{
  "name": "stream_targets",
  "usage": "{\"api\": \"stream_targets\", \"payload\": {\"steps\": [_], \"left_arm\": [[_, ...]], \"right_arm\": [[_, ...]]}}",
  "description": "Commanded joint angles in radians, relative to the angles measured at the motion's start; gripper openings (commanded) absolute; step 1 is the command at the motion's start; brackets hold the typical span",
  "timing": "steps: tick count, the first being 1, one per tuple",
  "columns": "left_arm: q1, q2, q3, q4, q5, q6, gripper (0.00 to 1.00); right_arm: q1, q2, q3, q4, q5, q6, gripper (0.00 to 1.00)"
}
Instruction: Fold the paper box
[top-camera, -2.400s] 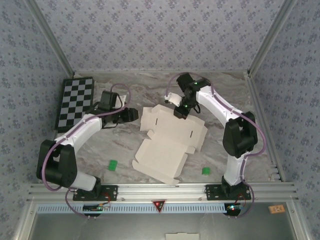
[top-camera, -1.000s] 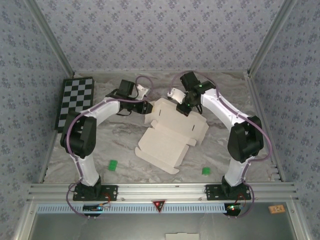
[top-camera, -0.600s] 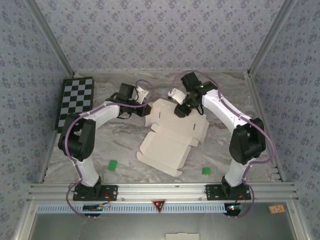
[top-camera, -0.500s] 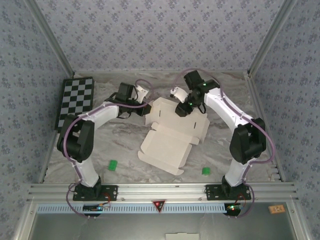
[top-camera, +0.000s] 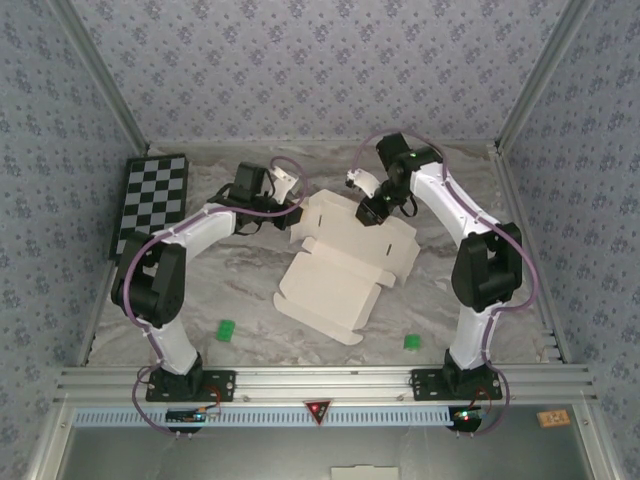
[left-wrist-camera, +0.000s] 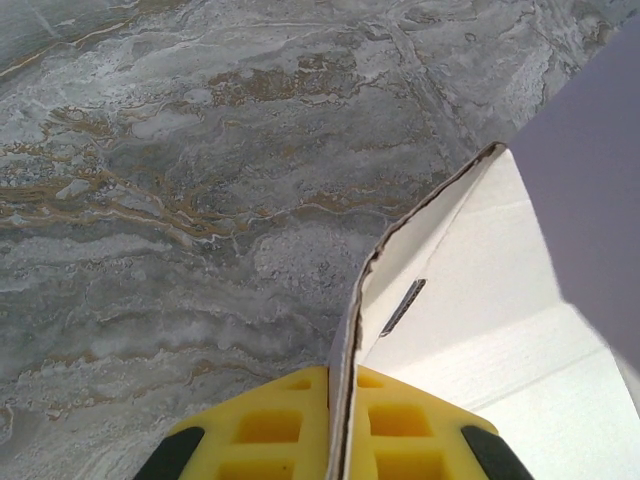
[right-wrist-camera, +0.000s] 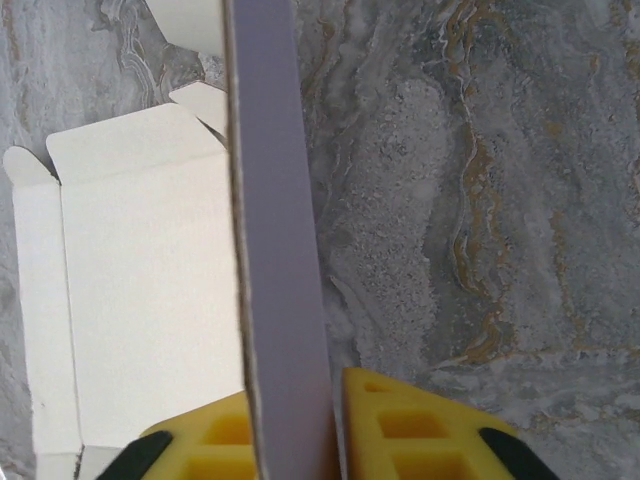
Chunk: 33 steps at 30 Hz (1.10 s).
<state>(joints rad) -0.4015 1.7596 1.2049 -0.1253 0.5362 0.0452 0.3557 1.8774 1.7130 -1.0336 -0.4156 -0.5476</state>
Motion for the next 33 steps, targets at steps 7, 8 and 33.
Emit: {"api": "stream_targets", "payload": {"steps": [7, 8, 33], "left_arm": [[-0.014, -0.005, 0.109, -0.081, -0.031, -0.024, 0.07], [-0.02, -0.004, 0.122, -0.103, -0.033, -0.026, 0.07], [-0.104, -0.016, -0.03, -0.091, -0.218, -0.333, 0.08]], "right_arm": [[0.036, -0.028, -0.027, 0.043, 0.108, 0.064, 0.0], [0.04, -0.035, -0.04, 0.064, 0.123, 0.079, 0.0], [0.223, -0.155, -0.265, 0.356, 0.6, 0.261, 0.0]]}}
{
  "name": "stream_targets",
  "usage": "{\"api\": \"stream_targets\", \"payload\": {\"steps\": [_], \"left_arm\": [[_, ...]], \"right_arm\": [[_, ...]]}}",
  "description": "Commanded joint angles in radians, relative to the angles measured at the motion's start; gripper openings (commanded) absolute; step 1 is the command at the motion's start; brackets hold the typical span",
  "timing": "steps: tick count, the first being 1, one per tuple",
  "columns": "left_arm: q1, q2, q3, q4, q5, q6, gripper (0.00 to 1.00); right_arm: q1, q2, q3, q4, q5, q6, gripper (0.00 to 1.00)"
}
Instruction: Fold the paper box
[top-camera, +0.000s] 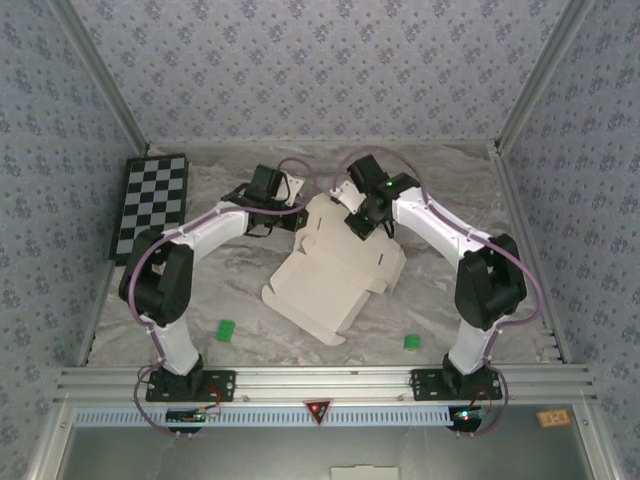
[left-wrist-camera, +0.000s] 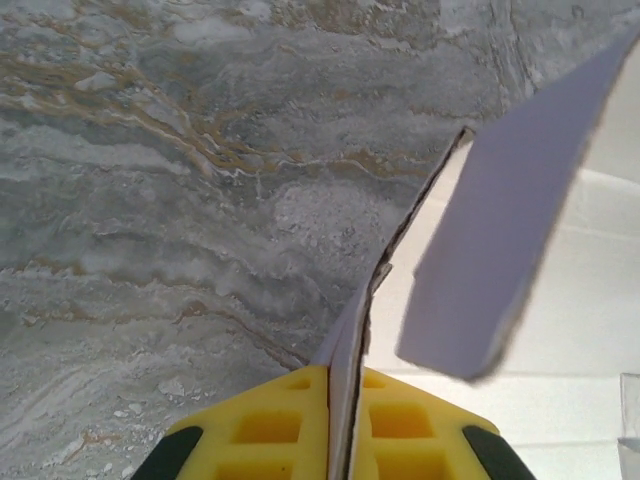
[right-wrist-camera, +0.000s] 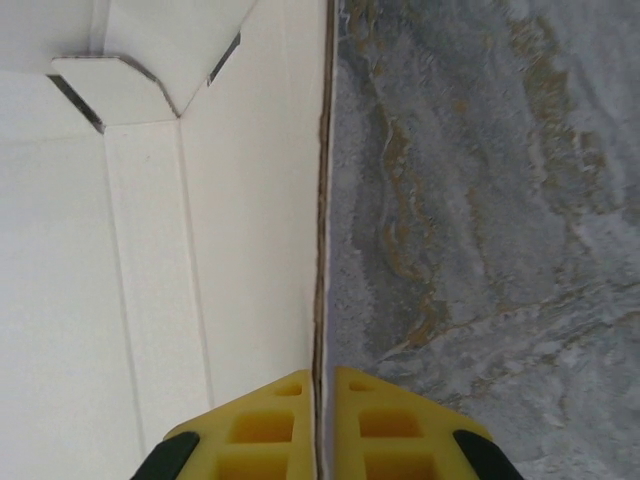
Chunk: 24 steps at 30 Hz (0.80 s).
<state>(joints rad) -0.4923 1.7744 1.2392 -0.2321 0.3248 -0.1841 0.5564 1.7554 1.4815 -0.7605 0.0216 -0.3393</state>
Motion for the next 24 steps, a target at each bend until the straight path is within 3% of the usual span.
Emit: {"api": "stream_targets", "payload": {"steps": [1, 9, 24], "left_arm": [[-0.016, -0.041, -0.087, 0.034, -0.016, -0.108, 0.08], [-0.028, -0.108, -0.168, 0.113, -0.069, -0.139, 0.09], [-0.099, -0.127, -0.235, 0.203, -0.12, -0.254, 0.1]], "right_arm": [[0.036, -0.045, -0.05, 0.099, 0.186, 0.05, 0.0], [0.129, -0.138, -0.166, 0.245, 0.351, -0.009, 0.0], [0.228, -0.21, -0.35, 0.422, 0.519, -0.017, 0.0]]}}
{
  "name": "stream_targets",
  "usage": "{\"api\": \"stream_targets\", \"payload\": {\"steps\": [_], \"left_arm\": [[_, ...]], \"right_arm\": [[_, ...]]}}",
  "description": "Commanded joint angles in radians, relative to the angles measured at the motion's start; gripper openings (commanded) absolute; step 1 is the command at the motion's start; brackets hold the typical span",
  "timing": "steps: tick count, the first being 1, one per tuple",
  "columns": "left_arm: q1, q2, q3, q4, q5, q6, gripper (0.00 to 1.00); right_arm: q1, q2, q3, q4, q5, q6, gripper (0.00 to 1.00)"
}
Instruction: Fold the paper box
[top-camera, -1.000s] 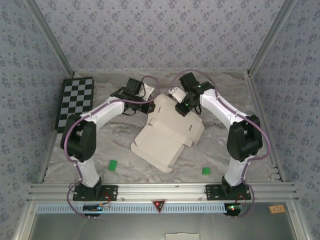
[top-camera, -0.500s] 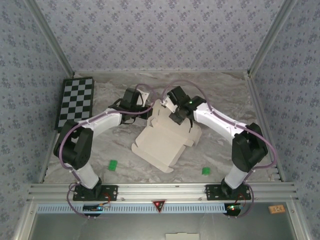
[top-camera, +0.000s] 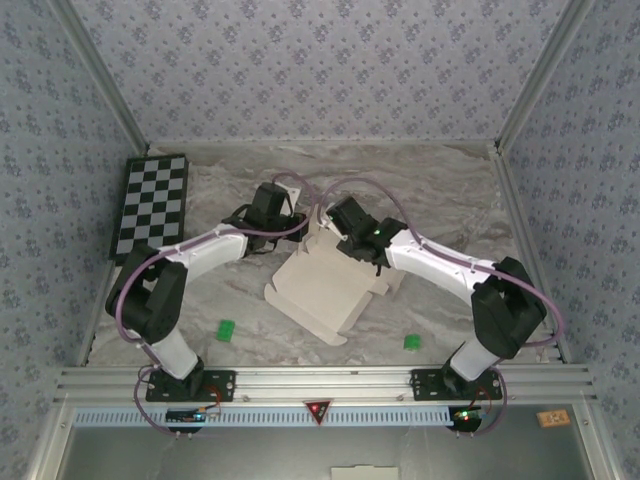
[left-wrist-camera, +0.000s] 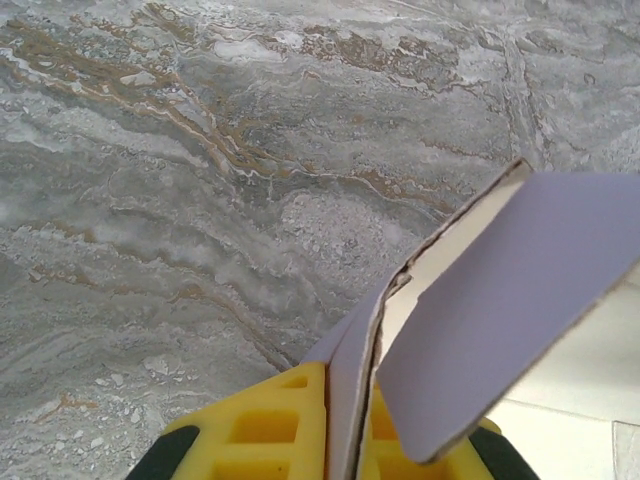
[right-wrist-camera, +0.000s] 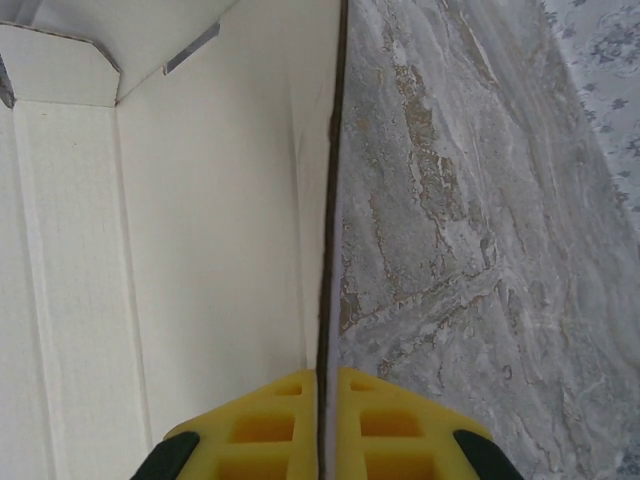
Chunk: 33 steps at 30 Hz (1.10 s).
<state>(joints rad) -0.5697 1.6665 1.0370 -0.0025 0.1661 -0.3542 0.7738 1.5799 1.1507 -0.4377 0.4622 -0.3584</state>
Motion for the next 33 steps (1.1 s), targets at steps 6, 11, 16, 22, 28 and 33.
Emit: {"api": "stream_targets", "payload": {"steps": [6, 11, 16, 22, 28, 33], "left_arm": [[-0.052, -0.027, -0.149, 0.085, 0.002, -0.063, 0.1], [-0.052, -0.012, -0.221, 0.159, -0.024, -0.045, 0.1], [-0.052, -0.006, -0.251, 0.186, -0.035, -0.035, 0.1], [-0.052, -0.002, -0.27, 0.19, -0.043, -0.019, 0.1], [-0.052, -0.026, -0.257, 0.157, -0.069, 0.012, 0.1], [-0.054, -0.039, -0.234, 0.121, -0.093, 0.043, 0.1]], "right_arm": [[0.03, -0.038, -0.031, 0.08, 0.065, 0.026, 0.02], [0.049, -0.047, 0.002, 0.002, 0.032, 0.063, 0.1], [0.046, -0.081, 0.033, -0.078, -0.04, 0.11, 0.2], [0.019, -0.139, 0.093, -0.179, -0.184, 0.163, 0.34], [-0.028, -0.184, 0.152, -0.262, -0.357, 0.211, 0.45], [-0.075, -0.22, 0.19, -0.27, -0.468, 0.271, 0.5]]}}
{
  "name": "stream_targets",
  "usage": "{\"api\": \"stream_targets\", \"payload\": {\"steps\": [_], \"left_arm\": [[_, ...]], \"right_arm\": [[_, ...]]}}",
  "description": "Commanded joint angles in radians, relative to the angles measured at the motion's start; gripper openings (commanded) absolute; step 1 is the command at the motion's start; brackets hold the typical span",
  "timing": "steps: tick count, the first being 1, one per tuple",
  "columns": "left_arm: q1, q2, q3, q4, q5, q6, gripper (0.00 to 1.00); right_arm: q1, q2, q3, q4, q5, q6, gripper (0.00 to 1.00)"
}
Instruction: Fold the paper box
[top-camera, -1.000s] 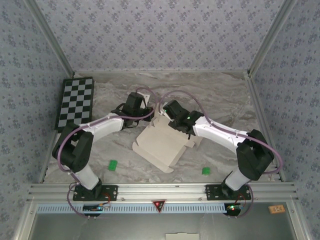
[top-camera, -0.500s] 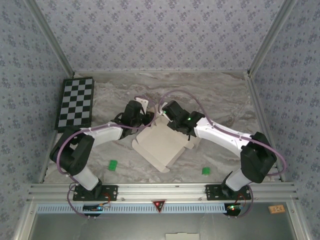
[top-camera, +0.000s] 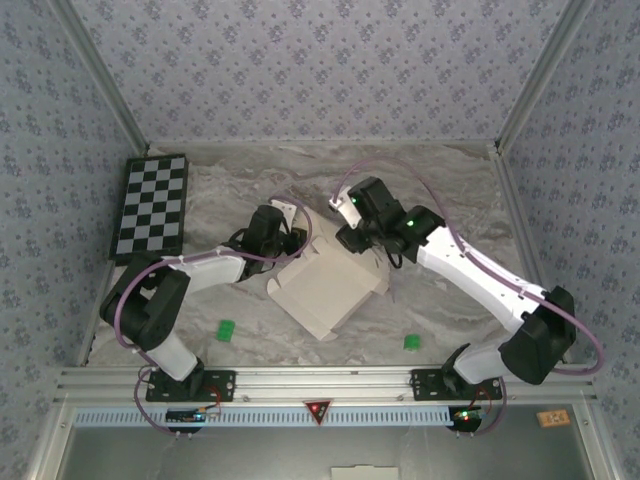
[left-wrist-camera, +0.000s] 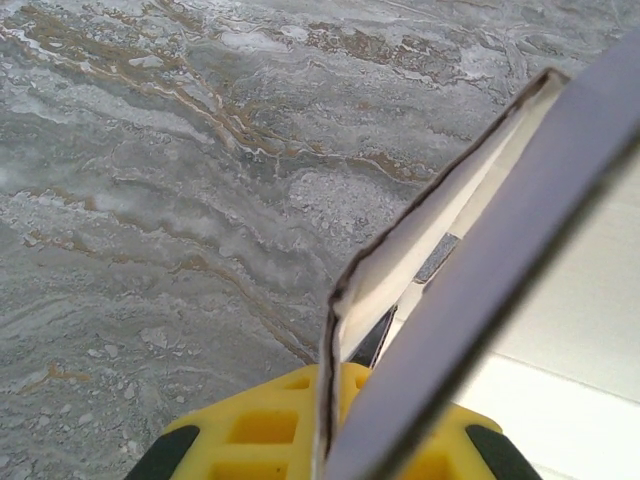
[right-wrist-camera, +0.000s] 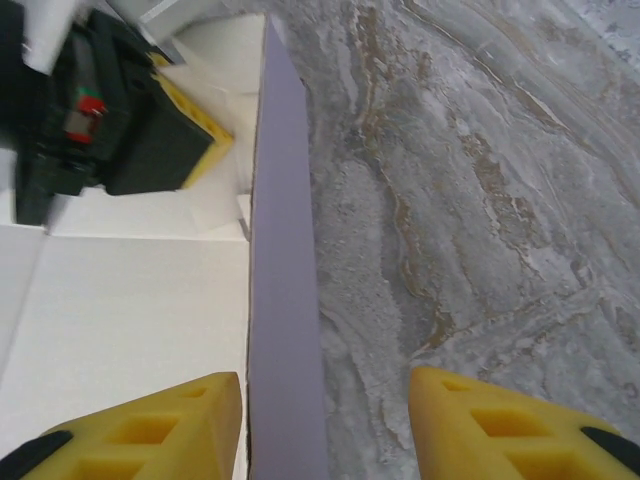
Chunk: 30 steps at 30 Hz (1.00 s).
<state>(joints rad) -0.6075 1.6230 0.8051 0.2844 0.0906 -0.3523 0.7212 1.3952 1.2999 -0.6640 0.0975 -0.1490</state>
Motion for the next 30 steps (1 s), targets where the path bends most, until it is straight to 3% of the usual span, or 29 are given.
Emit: {"api": "stream_targets", "payload": {"steps": [1, 11, 15, 21, 30], "left_arm": [[-0.015, 0.001, 0.004, -0.173, -0.026, 0.05, 0.1], [-0.016, 0.001, 0.085, -0.217, -0.037, 0.163, 0.1], [-0.016, 0.02, 0.116, -0.229, -0.026, 0.198, 0.1], [-0.015, 0.049, 0.133, -0.202, 0.012, 0.215, 0.09], [-0.016, 0.033, 0.076, -0.137, 0.029, 0.182, 0.1]], "right_arm": [[-0.035, -0.042, 0.044, -0.037, -0.119, 0.082, 0.51], [-0.215, -0.039, 0.08, -0.035, -0.198, 0.346, 0.52], [-0.296, 0.009, 0.106, -0.071, -0.293, 0.432, 0.49], [-0.357, 0.088, 0.109, -0.08, -0.465, 0.427, 0.47], [-0.317, 0.213, 0.164, -0.168, -0.527, 0.339, 0.49]]}}
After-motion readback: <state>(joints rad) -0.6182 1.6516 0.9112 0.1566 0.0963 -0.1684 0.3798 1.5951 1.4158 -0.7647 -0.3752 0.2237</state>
